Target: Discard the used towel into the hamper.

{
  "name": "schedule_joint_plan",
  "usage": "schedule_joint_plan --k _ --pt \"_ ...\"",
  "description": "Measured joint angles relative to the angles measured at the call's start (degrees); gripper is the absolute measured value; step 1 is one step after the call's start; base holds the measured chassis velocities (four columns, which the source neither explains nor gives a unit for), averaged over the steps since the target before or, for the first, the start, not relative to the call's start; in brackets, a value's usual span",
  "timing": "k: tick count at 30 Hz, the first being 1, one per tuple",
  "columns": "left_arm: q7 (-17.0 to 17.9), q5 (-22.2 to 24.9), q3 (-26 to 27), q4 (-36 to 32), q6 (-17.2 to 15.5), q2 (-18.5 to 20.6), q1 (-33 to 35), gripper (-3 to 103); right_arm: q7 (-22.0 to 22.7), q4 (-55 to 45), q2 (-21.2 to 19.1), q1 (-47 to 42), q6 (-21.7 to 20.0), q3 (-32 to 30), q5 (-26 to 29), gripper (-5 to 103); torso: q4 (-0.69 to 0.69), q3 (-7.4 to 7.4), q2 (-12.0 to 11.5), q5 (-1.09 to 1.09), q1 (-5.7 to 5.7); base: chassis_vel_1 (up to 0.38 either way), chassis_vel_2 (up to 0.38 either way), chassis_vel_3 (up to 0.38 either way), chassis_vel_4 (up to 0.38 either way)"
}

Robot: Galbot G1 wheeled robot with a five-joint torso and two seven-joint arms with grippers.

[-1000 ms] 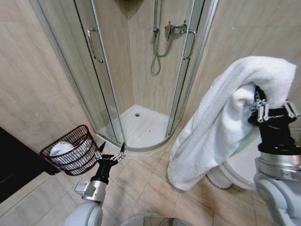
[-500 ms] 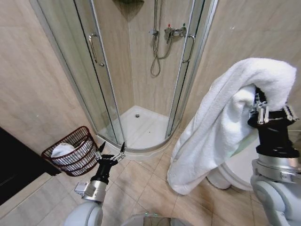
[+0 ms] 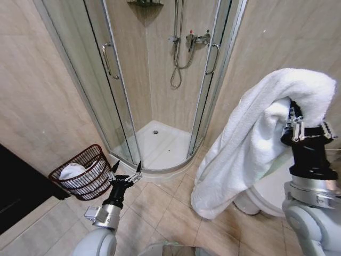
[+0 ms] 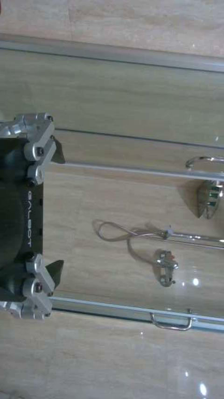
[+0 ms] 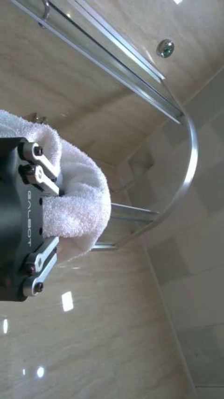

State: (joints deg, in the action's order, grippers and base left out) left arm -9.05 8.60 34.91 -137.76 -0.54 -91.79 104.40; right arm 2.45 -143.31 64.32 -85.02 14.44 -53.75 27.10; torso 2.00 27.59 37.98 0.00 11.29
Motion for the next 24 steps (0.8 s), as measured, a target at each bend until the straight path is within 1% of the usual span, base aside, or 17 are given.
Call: schedule_joint_plan --k 3,16,24 --pt "0.0 0.0 0.0 0.0 0.0 0.0 0.0 100 -0.09 0.0 0.05 0.0 0.14 -0.08 -0.07 16 0.0 0.2 0.36 0.0 0.15 0.0 0.0 0.0 0.0" --pt "0.0 0.0 0.0 0.0 0.0 0.0 0.0 100 -0.84 0.0 0.72 -0.48 1.31 -0.13 -0.59 16 0.0 1.85 3.22 0.0 1.35 0.0 0.0 0.0 0.0" --pt "0.0 0.0 0.0 0.0 0.0 0.0 0.0 100 -1.71 0.03 1.79 -1.46 1.95 1.17 -1.5 16 0.0 2.89 4.99 0.0 2.11 0.0 0.0 0.0 0.0"
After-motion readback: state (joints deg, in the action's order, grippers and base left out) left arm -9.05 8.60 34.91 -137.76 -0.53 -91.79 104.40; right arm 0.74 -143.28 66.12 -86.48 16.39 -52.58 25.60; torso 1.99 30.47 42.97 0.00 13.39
